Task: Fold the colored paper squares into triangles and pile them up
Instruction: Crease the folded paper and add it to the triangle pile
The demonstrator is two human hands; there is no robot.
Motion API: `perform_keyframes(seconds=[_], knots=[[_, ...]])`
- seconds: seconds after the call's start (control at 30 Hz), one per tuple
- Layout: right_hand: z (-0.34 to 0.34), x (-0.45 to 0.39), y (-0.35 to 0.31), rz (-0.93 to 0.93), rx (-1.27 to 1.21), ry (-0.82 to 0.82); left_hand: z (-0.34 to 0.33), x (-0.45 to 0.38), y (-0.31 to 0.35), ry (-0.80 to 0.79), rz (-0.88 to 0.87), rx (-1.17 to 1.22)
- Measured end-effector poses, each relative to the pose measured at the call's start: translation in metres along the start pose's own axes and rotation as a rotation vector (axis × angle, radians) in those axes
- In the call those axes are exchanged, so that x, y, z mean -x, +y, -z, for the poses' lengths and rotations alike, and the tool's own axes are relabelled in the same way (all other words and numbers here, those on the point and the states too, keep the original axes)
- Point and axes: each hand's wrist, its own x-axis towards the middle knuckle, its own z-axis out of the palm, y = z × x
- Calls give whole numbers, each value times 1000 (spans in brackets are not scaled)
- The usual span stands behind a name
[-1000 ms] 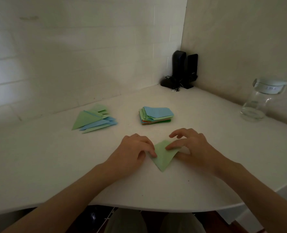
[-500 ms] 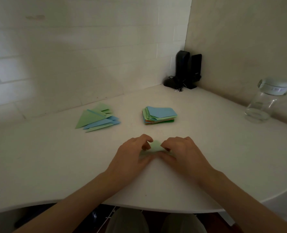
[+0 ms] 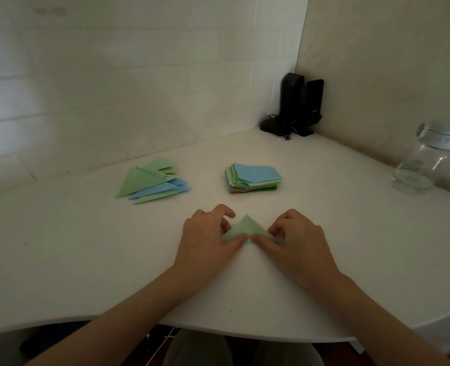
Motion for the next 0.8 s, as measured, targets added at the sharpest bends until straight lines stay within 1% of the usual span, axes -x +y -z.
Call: perform_keyframes(seconds=[0.1, 0.23, 0.37, 0.53, 0.67, 0.73, 0.8], knots=[[1, -1, -3, -23, 39, -18, -2, -1, 1, -1, 14, -2], [5, -6, -2, -60, 39, -103, 2, -4, 1, -67, 63, 36], [12, -12, 4, -94, -89, -169, 11, -3, -4, -104, 97, 78], [22, -14, 15, -100, -190, -217, 22, -4, -11, -144, 79, 68], [20, -12, 17, -105, -212, -204, 23, -2, -9, -137, 22, 0], [19, -10, 16, -106, -219, -193, 21, -3, -1, -166, -13, -97], [20, -9, 14, -103, -221, -186, 17, -5, 11, -214, -2, -196]])
